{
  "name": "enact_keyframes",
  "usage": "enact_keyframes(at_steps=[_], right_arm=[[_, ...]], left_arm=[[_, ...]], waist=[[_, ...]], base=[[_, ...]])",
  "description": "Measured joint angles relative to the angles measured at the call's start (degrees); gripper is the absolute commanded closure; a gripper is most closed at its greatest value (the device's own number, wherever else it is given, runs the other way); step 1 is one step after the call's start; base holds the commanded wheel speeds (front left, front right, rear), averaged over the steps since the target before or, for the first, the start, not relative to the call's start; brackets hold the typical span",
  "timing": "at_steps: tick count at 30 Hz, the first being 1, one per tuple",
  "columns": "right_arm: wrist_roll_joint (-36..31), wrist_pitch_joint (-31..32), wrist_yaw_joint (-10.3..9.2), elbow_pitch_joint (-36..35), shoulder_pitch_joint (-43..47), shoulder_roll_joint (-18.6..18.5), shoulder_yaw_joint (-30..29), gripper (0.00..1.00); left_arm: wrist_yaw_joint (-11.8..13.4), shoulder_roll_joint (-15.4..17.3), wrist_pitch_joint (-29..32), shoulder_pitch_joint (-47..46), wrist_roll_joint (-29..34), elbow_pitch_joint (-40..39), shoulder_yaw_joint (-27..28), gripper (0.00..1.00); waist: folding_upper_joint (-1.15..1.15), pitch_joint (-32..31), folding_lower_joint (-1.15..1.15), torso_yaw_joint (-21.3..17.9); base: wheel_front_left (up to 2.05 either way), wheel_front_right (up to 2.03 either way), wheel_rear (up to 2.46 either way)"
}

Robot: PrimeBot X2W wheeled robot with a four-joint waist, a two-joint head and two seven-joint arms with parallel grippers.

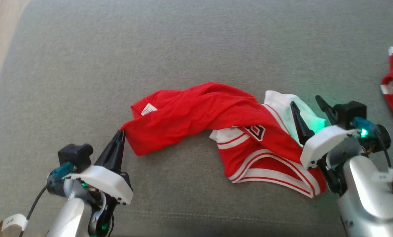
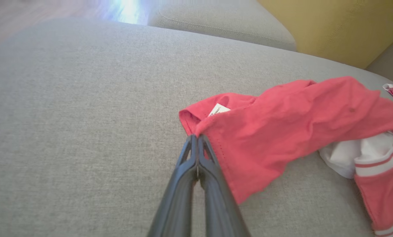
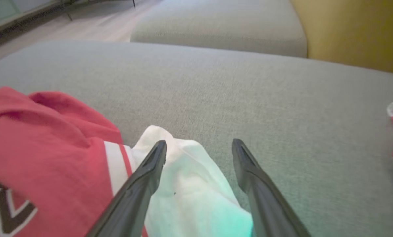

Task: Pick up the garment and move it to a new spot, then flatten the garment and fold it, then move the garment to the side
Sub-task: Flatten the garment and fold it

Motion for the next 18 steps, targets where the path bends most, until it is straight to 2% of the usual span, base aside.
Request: enact_keyframes(at_steps=[6, 7, 8, 9, 14, 18], right_arm=[[2.3, 3.4, 0.00, 9.2, -4.6, -2.6, 4.1, 0.00], [2.8, 3.7, 0.00, 10.2, -5.2, -2.9, 4.6, 0.25], [3.6, 4.0, 0.00, 11.0, -5.8, -3.3, 5.2, 0.70], [4.1, 4.2, 0.00, 11.5, -6.3, -3.6, 5.4, 1.00], [5.2, 1.2, 0.00, 11.4, -8.0, -4.0, 4.9, 1.00], [5.1, -2.3, 0.00, 7.5, -8.0, -4.3, 2.4, 1.00]], left_arm=[[0.0, -0.2, -1.9, -0.9, 0.1, 0.0, -0.3, 1.00], [0.0, -0.2, -1.9, -0.9, 0.1, 0.0, -0.3, 1.00], [0.0, -0.2, -2.0, -0.9, 0.1, 0.0, -0.3, 1.00], [0.0, -0.2, -2.3, -0.9, 0.2, 0.0, -0.4, 1.00], [0.4, 0.1, -4.5, -1.0, 1.0, -1.3, -0.2, 1.00], [1.1, 1.1, -5.9, -1.4, 1.6, -3.6, 0.4, 1.00]], waist=[[0.00, 1.1, 0.00, 2.0], [0.00, 1.2, 0.00, 2.1], [0.00, 1.3, 0.00, 2.3], [0.00, 1.4, 0.00, 2.4], [0.00, 1.1, 0.00, 2.4], [0.00, 0.4, 0.00, 1.7]], base=[[0.00, 0.00, 0.00], [0.00, 0.00, 0.00], [0.00, 0.00, 0.00], [0.00, 0.00, 0.00], [0.00, 0.00, 0.00], [0.00, 0.00, 0.00]])
